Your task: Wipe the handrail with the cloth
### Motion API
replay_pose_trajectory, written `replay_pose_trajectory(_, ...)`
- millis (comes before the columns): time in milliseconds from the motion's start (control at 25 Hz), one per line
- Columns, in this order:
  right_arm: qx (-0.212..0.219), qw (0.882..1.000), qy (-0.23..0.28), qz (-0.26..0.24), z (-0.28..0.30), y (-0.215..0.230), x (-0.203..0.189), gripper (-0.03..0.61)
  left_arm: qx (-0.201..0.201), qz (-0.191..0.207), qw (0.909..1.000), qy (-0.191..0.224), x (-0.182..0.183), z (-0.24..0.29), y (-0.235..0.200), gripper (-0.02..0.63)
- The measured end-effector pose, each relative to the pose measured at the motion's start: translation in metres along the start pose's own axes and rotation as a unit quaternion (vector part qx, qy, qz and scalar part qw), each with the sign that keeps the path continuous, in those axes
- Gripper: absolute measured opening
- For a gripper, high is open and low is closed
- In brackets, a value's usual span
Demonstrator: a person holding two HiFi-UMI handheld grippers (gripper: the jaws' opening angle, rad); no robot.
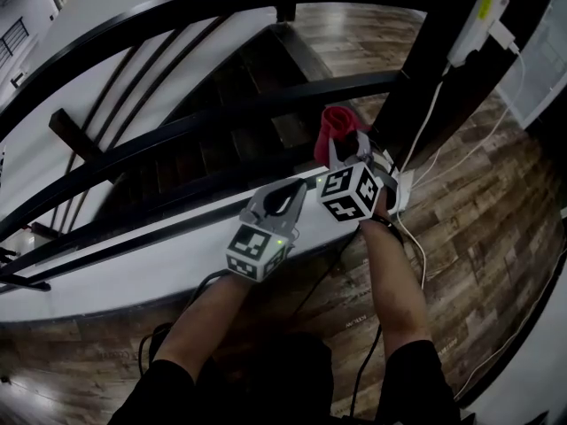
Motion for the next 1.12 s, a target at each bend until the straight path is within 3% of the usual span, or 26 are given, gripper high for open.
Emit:
replay_pose_trajectory(400, -0.023, 1.000, -0.013, 0.008, 0.009, 0.031, -0.025, 0.044, -0.008, -0.018, 0.9998, 0.005, 0.010, 0.035, 0.007, 0.000)
replay_pose_trajectory(800, -0.050, 0.998, -0.030, 0.032, 0.023, 0.058, -0.049, 0.044, -0.010, 0.000, 0.9999, -0.012, 0.009, 0.035, 0.010, 0.000)
replay_pose_trajectory(960, -0.077, 0.995, 0.031, 0.057, -0.001, 0.060, -0.021, 0.043, -0.004, 0.016, 0.9999, 0.001, 0.020, 0.010, 0.003, 0.000)
replay_pose_trajectory(1120, -0.046, 0.992, 0.094, 0.071, -0.031, 0.025, 0.029, 0.043, 0.033, 0.045, 0.9984, 0.004, 0.021, -0.045, -0.027, 0.000)
Point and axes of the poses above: the fingertips, and each gripper's own axes: z forward along the fingers, y to its right, x out of its top, the point moved 2 cm from there along -z, backward along the fingers, and after that the axes turned 3 degrees about z, right-handed, at the moved point
